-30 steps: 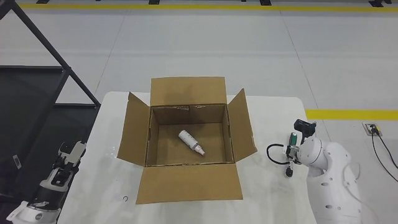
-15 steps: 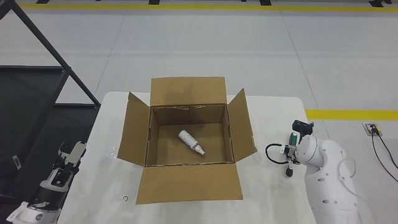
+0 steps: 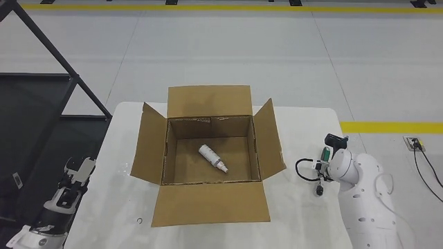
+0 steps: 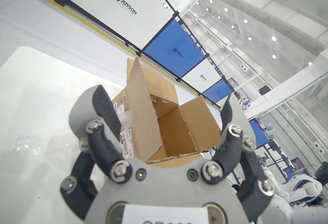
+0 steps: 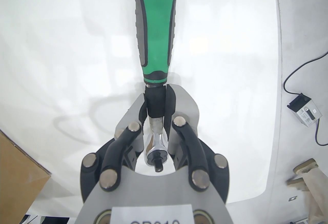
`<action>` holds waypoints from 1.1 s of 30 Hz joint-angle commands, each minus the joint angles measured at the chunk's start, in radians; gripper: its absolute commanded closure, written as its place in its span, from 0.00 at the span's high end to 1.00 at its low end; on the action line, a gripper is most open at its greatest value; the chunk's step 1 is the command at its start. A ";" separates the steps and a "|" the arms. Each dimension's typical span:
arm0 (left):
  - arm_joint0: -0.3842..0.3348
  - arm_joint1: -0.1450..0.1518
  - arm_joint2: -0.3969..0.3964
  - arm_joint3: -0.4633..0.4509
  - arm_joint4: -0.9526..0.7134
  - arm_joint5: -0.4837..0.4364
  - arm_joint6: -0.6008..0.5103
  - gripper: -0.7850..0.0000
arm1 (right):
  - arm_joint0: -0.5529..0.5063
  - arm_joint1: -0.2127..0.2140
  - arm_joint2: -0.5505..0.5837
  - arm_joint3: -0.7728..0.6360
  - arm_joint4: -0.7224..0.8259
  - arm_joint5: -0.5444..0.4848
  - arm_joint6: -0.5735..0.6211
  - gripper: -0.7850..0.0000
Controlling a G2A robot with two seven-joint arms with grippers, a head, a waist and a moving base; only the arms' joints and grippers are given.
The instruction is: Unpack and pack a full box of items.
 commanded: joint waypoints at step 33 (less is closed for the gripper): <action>0.017 -0.003 -0.056 0.024 -0.055 -0.020 0.040 1.00 | 0.024 -0.007 -0.165 -0.803 0.332 0.098 -0.059 0.00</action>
